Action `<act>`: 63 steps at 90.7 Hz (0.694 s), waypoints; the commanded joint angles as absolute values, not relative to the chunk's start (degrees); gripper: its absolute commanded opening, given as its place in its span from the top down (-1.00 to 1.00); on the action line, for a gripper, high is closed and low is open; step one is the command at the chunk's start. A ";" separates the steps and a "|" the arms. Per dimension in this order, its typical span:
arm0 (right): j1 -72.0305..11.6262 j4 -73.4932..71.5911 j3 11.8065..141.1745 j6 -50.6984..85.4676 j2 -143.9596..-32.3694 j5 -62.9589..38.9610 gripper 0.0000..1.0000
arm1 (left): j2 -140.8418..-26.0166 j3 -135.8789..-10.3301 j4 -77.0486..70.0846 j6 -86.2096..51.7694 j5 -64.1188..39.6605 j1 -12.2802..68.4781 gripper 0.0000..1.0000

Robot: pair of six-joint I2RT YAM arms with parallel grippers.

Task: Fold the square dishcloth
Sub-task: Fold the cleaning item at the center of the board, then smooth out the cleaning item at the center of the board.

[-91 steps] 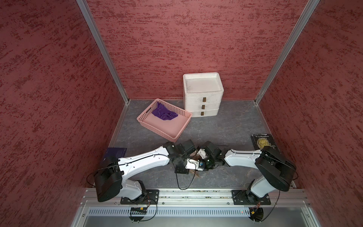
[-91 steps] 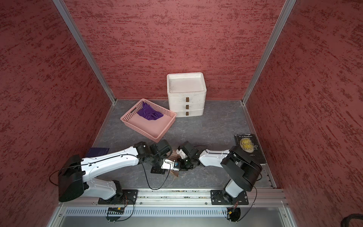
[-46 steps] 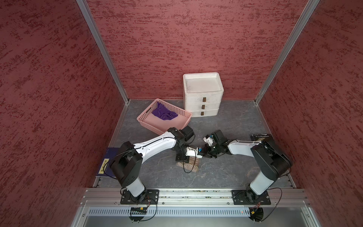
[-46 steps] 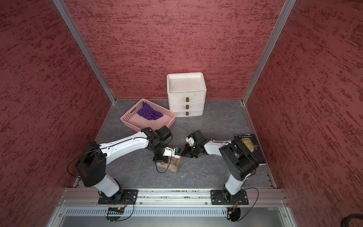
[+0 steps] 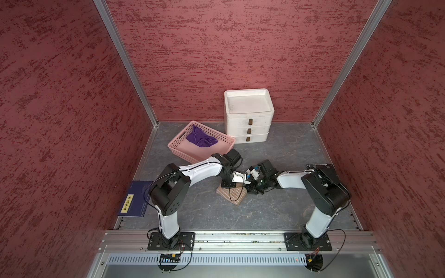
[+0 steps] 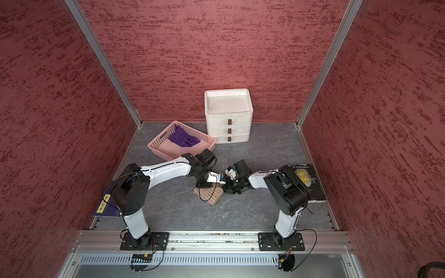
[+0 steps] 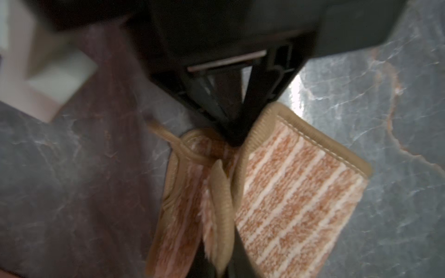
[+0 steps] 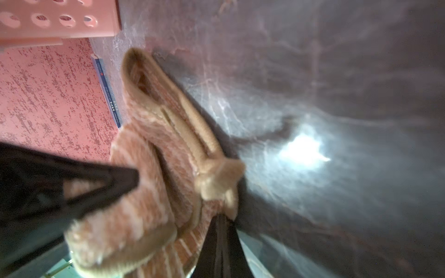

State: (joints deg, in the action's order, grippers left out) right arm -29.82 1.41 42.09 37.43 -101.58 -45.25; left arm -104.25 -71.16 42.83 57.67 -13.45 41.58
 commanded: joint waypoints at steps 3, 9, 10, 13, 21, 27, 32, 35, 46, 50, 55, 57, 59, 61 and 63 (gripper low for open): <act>-28.91 4.98 42.86 35.51 -101.65 -43.29 0.99 | -104.27 -71.58 38.42 60.70 -9.84 40.73 0.53; -28.51 5.41 42.79 35.51 -100.56 -43.07 0.99 | -103.58 -70.74 36.35 61.20 -8.84 40.21 0.30; -28.45 5.56 42.80 35.51 -100.33 -42.98 0.98 | -103.47 -70.53 35.71 61.32 -8.59 40.14 0.23; -28.23 6.00 42.74 35.46 -99.29 -42.67 0.97 | -103.09 -69.68 33.39 61.82 -7.26 39.94 0.08; -28.01 7.89 42.71 35.64 -95.88 -41.09 0.85 | -102.36 -66.56 25.70 63.97 -2.42 39.90 -0.21; -27.98 10.30 42.67 35.53 -92.14 -39.05 0.77 | -101.21 -65.29 21.67 64.75 -0.84 39.90 -0.27; -27.95 13.07 42.57 35.21 -88.81 -36.72 0.68 | -99.33 -65.18 20.47 64.20 -1.01 39.75 -0.35; -27.93 14.71 42.46 35.02 -86.47 -35.18 0.67 | -97.95 -65.23 19.73 63.96 -1.26 39.54 -0.36; -27.94 18.65 41.37 36.49 -78.54 -30.29 0.67 | -93.20 -65.70 17.37 62.91 -1.41 37.91 -0.38; -27.99 18.74 40.64 37.77 -75.92 -29.37 0.70 | -91.61 -65.64 17.22 61.87 -1.70 37.26 -0.37; -28.62 16.83 39.01 40.28 -73.44 -29.82 0.72 | -90.30 -65.09 17.43 59.95 -2.04 36.73 -0.36; -29.26 15.66 38.47 41.21 -72.46 -29.98 0.73 | -89.85 -64.81 17.85 58.74 -2.20 36.56 -0.34; -30.14 14.70 38.12 42.18 -71.75 -30.15 0.74 | -89.55 -64.45 18.81 57.73 -2.53 36.45 -0.32; -31.11 13.48 37.85 42.85 -71.42 -30.37 0.74 | -89.23 -64.17 20.39 56.62 -3.09 36.40 -0.29; -32.19 12.14 37.59 43.96 -71.31 -30.60 0.75 | -88.82 -63.85 22.35 55.57 -3.98 36.32 -0.26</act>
State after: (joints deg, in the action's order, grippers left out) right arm -29.21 14.55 39.70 39.35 -73.12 -32.77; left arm -90.30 -65.14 19.38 60.75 -2.31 37.08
